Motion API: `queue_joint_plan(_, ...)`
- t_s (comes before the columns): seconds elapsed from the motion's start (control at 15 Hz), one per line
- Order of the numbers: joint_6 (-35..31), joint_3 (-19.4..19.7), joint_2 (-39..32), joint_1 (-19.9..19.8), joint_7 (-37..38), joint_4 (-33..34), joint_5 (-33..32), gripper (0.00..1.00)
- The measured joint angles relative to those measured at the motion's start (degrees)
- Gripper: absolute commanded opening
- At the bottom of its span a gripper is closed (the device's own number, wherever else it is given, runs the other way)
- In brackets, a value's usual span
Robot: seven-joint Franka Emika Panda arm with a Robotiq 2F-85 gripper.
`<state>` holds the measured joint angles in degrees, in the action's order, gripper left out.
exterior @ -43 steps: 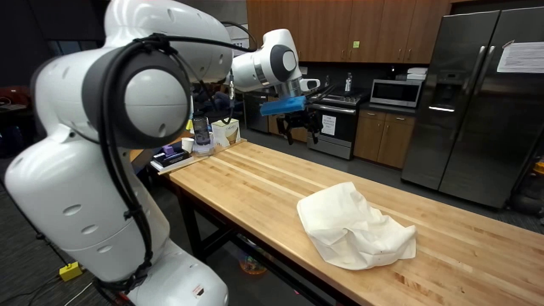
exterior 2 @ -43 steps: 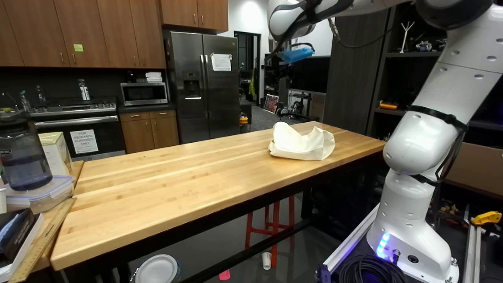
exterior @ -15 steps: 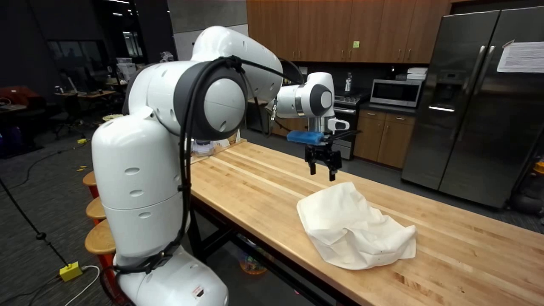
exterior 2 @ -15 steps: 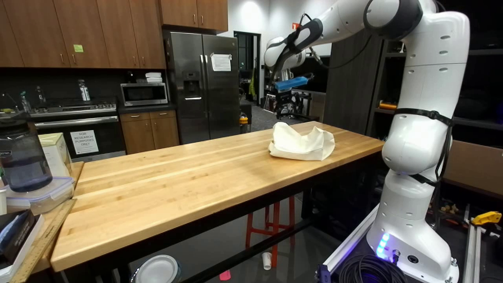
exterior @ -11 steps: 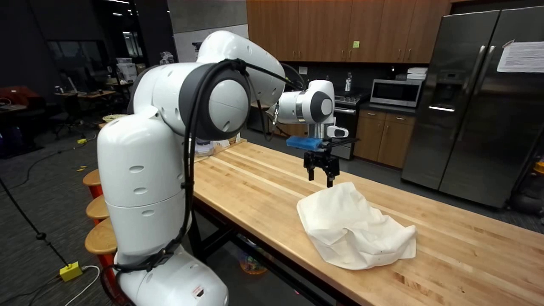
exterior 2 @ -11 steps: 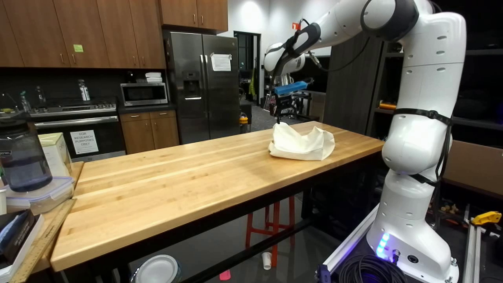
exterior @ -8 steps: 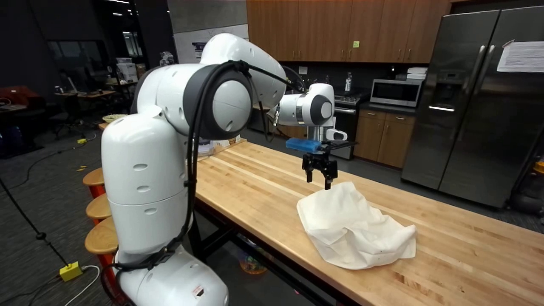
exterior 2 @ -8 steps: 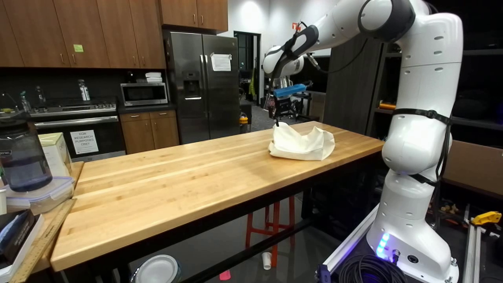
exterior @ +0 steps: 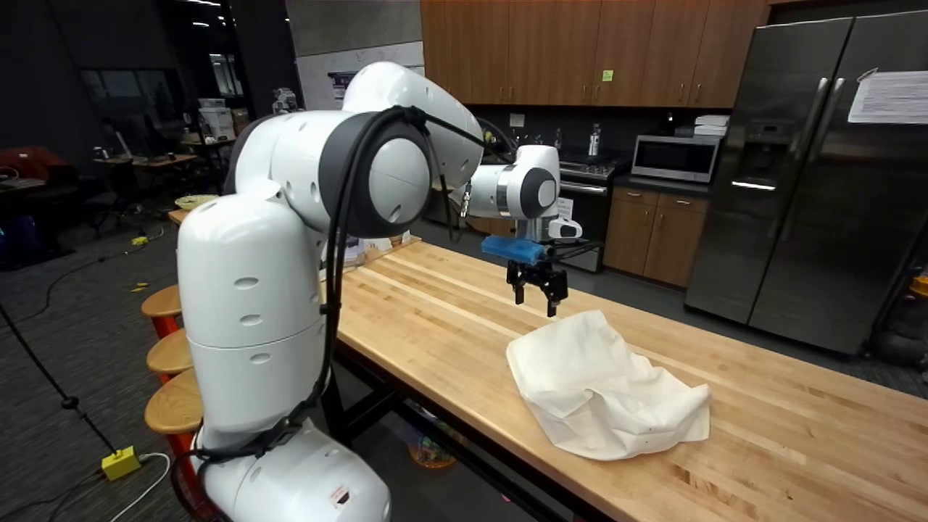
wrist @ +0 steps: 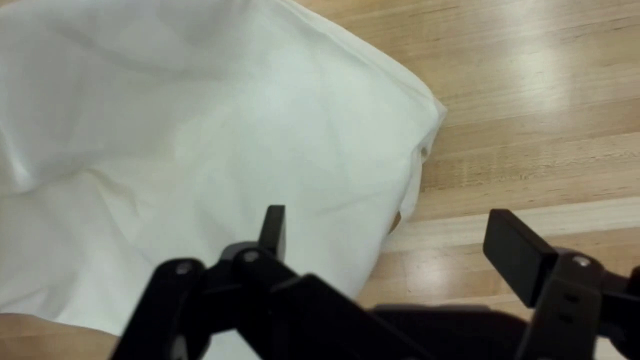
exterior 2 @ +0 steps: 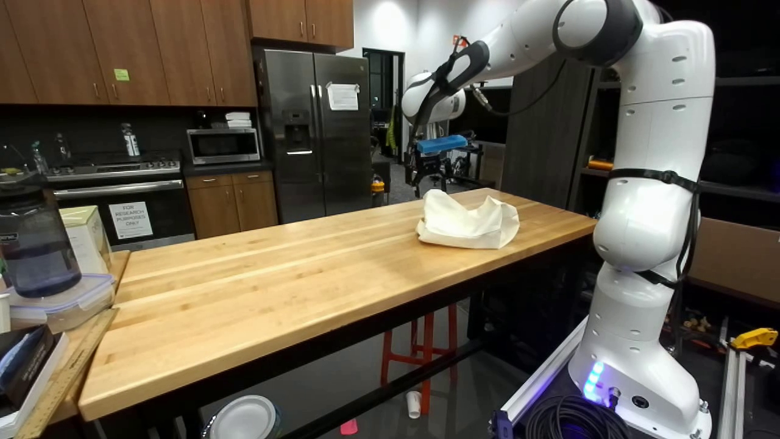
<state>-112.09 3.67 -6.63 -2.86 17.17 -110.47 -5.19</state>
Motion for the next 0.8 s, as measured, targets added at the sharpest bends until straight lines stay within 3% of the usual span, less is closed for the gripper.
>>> queue_joint_plan(0.4,-1.7,-0.5,0.3,0.9,-3.0,-2.0,-2.4,1.0)
queue_joint_plan(0.8,-1.2,-3.1,6.5,4.3,-1.4,-6.0,-13.8,1.0)
